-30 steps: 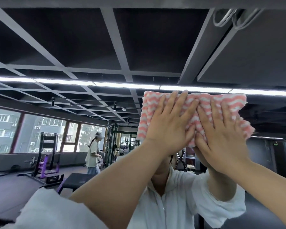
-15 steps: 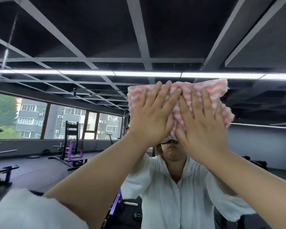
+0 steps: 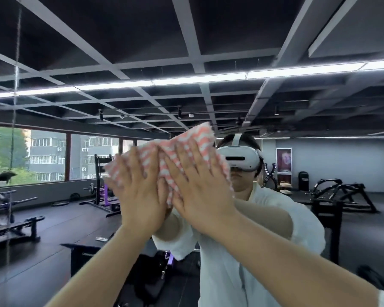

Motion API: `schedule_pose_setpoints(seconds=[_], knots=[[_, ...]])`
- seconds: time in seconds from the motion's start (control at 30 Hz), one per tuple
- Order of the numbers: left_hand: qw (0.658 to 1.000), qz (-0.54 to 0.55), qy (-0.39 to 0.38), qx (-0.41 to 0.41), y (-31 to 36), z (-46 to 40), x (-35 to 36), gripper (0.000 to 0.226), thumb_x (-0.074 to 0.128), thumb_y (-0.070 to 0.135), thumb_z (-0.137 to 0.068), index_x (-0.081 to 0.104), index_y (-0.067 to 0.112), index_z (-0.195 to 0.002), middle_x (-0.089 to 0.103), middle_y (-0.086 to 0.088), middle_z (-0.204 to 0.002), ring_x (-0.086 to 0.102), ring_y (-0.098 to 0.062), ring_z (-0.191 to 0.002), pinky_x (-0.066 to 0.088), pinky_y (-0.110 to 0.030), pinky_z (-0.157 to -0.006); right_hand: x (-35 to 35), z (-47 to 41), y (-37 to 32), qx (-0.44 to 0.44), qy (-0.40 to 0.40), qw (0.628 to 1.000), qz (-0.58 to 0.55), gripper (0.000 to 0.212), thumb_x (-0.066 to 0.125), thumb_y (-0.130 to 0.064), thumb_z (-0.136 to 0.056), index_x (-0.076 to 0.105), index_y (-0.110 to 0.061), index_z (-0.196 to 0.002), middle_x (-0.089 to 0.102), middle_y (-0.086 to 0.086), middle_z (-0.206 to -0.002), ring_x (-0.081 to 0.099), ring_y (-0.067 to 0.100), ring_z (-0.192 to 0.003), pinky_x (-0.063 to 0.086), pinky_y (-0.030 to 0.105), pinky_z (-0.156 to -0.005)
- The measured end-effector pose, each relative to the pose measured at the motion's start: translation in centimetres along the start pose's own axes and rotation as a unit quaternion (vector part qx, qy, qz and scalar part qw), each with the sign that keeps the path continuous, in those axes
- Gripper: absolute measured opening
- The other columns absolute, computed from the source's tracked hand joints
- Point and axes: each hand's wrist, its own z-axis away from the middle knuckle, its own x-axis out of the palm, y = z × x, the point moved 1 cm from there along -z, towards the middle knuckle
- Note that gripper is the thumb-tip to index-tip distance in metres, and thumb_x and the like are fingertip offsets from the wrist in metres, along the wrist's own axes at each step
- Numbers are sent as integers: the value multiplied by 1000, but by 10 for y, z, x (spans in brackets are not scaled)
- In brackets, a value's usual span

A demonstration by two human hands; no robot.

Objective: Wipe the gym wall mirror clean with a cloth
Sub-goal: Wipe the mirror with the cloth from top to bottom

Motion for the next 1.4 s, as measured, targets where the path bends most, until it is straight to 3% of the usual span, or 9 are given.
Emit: schedule_pose_setpoints(seconds=[0.13, 0.3, 0.4, 0.53, 0.77, 0.97, 1.13, 1.27, 1.4], knots=[[984, 64, -55, -158, 9, 30, -4, 69, 9, 50, -86, 3, 25, -150, 0, -24, -157, -6, -44, -143, 1, -65, -109, 2, 9, -11, -46, -45, 998, 3, 62, 26, -41, -90, 42, -18, -145, 34, 9, -153, 22, 27, -144, 5, 50, -118], [979, 101, -71, -159, 34, 36, -6, 74, 7, 56, -82, -2, 24, -149, -8, -21, -158, -11, -38, -144, 6, -61, -112, -5, 22, 16, -79, -27, 996, 8, 62, 37, -40, -88, 40, -15, -145, 37, 11, -152, 25, 28, -142, 9, 49, -117], [985, 111, -69, -112, 61, 33, -3, 70, 11, 54, -85, -5, 27, -147, -5, -22, -157, -10, -38, -144, 9, -60, -111, -15, 35, 45, -68, -18, 997, 18, 63, 40, -40, -87, 40, -14, -145, 37, 13, -151, 23, 30, -142, 13, 51, -116], [996, 84, -41, 1, 107, 28, 8, 62, 27, 46, -92, 12, 28, -149, 4, -23, -156, 1, -42, -142, 13, -65, -106, -34, 62, 96, -43, -14, 998, 43, 66, 37, -40, -89, 28, -16, -149, 28, 13, -155, 20, 33, -143, 16, 55, -114], [981, 56, -12, 186, 197, 18, 16, 59, 31, 53, -91, 27, 29, -145, 20, -11, -152, 16, -36, -139, 39, -63, -93, -70, 118, 189, 13, -50, 993, 106, 61, 25, -42, -95, 22, -12, -149, 19, 17, -152, 18, 39, -141, 10, 56, -112], [953, 36, 0, 300, 240, 19, 18, 54, 31, 47, -95, 27, 28, -145, 27, -12, -154, 19, -33, -142, 24, -52, -109, -93, 149, 248, 43, -77, 989, 117, 65, 29, -37, -92, 16, -12, -150, 17, 18, -154, 17, 40, -142, 11, 56, -111], [944, 25, -10, 328, 251, 19, 16, 52, 29, 43, -97, 27, 25, -146, 29, -12, -153, 21, -30, -142, 16, -52, -112, -106, 165, 286, 59, -98, 988, 107, 59, 6, -43, -101, 18, -11, -149, 20, 20, -155, 17, 42, -142, 6, 54, -113], [951, 26, -19, 308, 256, 22, 14, 55, 28, 42, -98, 24, 16, -147, 27, -16, -154, 19, -31, -142, 15, -49, -115, -115, 180, 309, 70, -114, 986, 101, 61, 5, -45, -101, 20, -10, -148, 19, 20, -155, 16, 44, -142, 10, 61, -111], [939, 132, -25, 317, 283, 28, 9, 52, 34, 12, -84, 31, -2, -134, 17, -15, -152, 23, -31, -136, 26, -39, -114, -117, 188, 307, 102, -108, 984, 95, 62, 7, -46, -100, 24, -10, -147, 20, 20, -154, 13, 47, -141, 7, 67, -109]])
